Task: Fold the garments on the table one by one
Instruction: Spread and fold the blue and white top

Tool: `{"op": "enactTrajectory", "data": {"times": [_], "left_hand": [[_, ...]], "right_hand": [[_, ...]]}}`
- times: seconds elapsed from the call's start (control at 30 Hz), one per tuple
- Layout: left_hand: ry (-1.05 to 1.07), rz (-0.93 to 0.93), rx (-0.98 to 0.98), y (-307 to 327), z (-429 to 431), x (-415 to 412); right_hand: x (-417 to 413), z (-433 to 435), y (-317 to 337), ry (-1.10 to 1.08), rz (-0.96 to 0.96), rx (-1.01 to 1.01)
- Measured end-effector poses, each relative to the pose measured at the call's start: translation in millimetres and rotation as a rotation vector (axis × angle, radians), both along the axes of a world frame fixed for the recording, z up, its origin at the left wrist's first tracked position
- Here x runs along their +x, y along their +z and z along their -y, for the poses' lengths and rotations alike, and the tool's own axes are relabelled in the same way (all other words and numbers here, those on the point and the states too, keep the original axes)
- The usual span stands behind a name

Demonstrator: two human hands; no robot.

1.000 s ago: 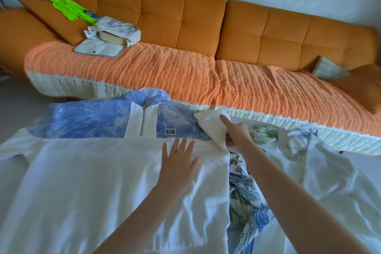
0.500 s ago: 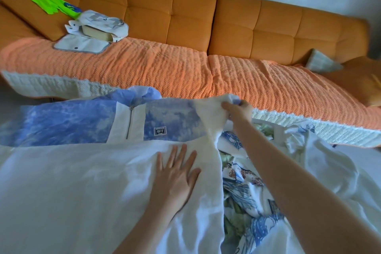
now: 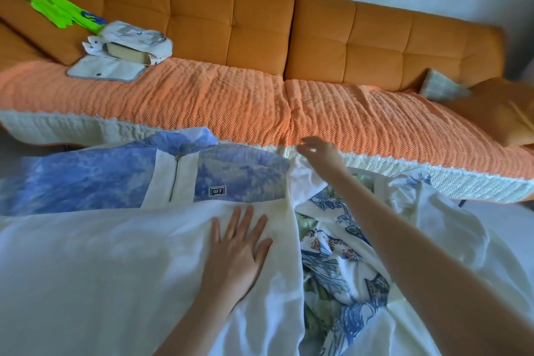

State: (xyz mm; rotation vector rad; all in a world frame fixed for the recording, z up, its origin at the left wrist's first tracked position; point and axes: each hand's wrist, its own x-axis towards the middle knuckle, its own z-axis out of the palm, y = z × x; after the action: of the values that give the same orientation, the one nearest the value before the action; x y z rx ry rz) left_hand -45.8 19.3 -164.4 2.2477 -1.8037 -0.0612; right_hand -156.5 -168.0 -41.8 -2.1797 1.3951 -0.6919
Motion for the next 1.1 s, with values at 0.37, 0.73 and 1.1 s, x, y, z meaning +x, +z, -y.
{"op": "enactTrajectory", "data": {"times": [0.37,0.73,1.1], "left_hand": [[0.006,-0.002,0.023,2,0,1],[0.004,-0.002,0.046,0,-1,-1],[-0.040,-0.071,-0.021,3,0,0]], "right_hand": [[-3,-11,-18,-0.138,-0.391,-0.189],[-66,-43,1,-0.109,-0.774,-0.342],[-77,-37,-14,0.115,-1.010,-0.373]]}}
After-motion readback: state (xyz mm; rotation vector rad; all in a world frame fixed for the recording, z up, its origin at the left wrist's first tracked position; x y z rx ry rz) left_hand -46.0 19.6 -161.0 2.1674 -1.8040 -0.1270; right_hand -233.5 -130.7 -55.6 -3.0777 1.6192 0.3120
